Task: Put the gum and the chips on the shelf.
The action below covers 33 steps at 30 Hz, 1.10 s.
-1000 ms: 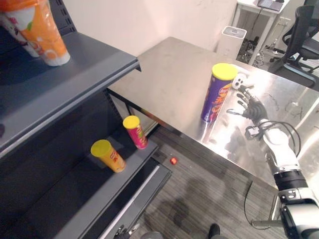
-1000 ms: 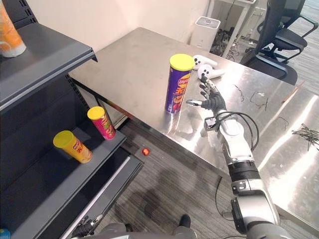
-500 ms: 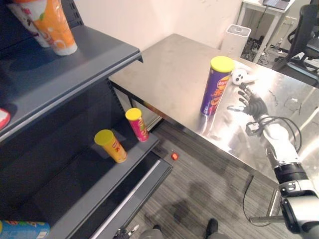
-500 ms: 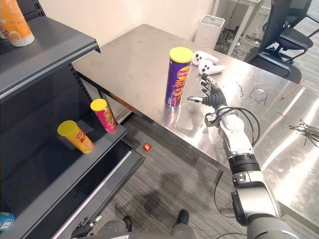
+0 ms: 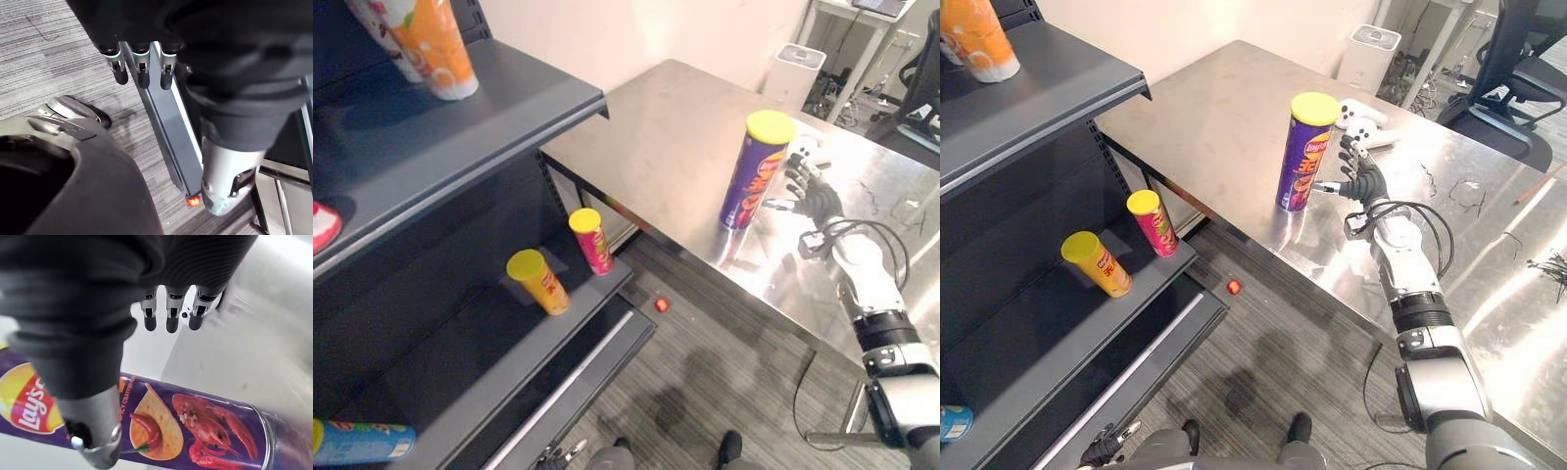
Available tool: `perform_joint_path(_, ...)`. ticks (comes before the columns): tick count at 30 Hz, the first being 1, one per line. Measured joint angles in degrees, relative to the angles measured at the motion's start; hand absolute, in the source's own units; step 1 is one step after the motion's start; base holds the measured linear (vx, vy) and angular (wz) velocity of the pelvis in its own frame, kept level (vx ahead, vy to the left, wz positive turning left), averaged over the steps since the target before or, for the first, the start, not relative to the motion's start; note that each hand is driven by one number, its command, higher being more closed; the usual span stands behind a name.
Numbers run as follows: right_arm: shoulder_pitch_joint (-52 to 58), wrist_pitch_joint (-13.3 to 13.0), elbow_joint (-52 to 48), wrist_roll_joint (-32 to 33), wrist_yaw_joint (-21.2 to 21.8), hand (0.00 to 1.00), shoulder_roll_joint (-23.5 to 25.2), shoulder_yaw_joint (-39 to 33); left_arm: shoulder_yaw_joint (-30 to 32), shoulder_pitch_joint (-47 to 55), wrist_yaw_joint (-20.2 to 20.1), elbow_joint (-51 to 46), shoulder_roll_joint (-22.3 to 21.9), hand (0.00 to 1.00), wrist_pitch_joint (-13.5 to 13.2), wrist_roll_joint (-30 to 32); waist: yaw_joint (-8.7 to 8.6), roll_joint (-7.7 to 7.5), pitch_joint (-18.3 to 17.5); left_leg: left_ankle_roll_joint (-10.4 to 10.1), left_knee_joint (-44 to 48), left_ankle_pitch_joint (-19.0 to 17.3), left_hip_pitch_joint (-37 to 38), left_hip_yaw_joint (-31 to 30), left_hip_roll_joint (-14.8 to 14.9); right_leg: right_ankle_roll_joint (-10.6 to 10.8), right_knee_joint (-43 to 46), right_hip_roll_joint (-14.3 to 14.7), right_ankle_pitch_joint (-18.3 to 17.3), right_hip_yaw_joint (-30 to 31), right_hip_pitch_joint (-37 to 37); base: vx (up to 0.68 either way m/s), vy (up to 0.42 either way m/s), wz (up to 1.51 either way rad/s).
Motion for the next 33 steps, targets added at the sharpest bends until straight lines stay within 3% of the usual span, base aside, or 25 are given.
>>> perform_joint_path(21, -3.9, -0.7, 2.5, 0.0, -0.8, 0.0, -0.9, 1.6, -1.1, 1.1, -0.2, 0.0, 0.5, 0.0, 0.0, 0.0, 0.19, 0.12, 1.3, -0.1, 0.2, 0.3, -0.1, -1.8, 0.0, -0.7, 0.8, 0.0, -0.5, -1.2, 0.5, -0.01, -0.008, 0.03)
perform_joint_path(30, -5.3, -0.8, 4.6, 0.1, -1.3, 0.0, -1.1, 1.8, -1.1, 1.1, -0.2, 0.0, 0.4, 0.0, -0.1, -0.1, 1.51, 0.14, 1.6, -0.2, 0.4, 0.8, -1.0, -3.7, -0.1, -0.8, 1.0, 0.0, -0.6, -2.8, 0.7, 0.0, -0.011, 0.1)
perform_joint_path(31, -5.3, -0.8, 4.6, 0.1, -1.3, 1.0, -1.1, 1.8, -1.1, 1.1, -0.2, 0.0, 0.4, 0.0, -0.1, -0.1, 1.51, 0.16, 1.7, -0.2, 0.4, 0.8, -1.1, -4.0, -0.1, -0.9, 1.0, 0.0, -0.6, -3.0, 0.7, 0.0, -0.011, 0.18)
perform_joint_path(33, -7.0, -0.8, 6.2, 0.1, -1.4, 1.0, -1.1, 2.7, -1.1, 1.1, -0.2, 0.0, 0.3, 0.0, -0.1, -0.1, 1.69, 0.33, 2.2, -0.3, 0.4, 1.0, -1.1, -4.4, -0.1, -0.9, 1.1, 0.0, -0.7, -3.4, 0.9, -0.02, -0.019, 0.1)
